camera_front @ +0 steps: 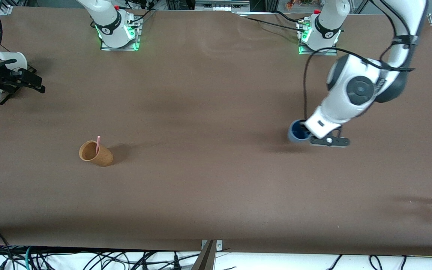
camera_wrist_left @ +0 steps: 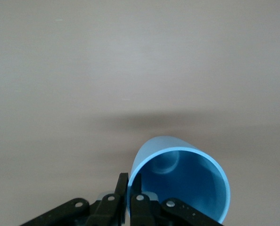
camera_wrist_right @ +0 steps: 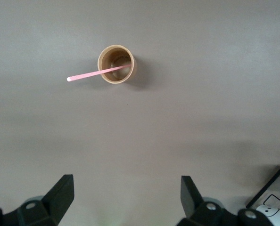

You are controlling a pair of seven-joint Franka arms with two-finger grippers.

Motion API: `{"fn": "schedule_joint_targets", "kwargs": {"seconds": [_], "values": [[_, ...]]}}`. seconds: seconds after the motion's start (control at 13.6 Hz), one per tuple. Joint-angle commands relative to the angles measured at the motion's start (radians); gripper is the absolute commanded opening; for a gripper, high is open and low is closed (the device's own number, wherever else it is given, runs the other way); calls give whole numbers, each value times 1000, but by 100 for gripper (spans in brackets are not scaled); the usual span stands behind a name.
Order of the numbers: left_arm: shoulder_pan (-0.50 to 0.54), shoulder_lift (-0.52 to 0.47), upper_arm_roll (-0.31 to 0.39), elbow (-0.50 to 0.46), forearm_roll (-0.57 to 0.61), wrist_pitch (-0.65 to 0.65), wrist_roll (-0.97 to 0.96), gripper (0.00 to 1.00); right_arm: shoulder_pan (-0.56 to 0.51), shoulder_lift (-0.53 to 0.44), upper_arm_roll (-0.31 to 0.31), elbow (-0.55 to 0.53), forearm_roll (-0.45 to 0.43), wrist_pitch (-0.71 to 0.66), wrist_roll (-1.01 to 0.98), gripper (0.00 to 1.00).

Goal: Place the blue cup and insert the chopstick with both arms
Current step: 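Carry the blue cup with the left gripper while the right gripper reaches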

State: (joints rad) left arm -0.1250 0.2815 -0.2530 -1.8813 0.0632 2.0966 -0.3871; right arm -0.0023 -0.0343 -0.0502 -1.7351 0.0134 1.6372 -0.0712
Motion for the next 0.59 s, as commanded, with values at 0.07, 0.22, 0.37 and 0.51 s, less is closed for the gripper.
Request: {"fn": "schedule_joint_targets", "kwargs": {"seconds": [0.07,0.22,0.37,0.51], "values": [[-204,192,12,259,-13,-64,-253,0,-10,-15,16,-8,-3,-5,2,100],[-300,307,15,446,-13,-136,-326,0,-8,-15,27,-4,-4,-4,5,100],[-353,408,18,591,-13,-178,-337,0,-10,-4,26,-4,-1,-5,2,100],[-384,464,21,662,-8,-173,-335,0,7,28,35,-6,-13,-35,8,100]]}}
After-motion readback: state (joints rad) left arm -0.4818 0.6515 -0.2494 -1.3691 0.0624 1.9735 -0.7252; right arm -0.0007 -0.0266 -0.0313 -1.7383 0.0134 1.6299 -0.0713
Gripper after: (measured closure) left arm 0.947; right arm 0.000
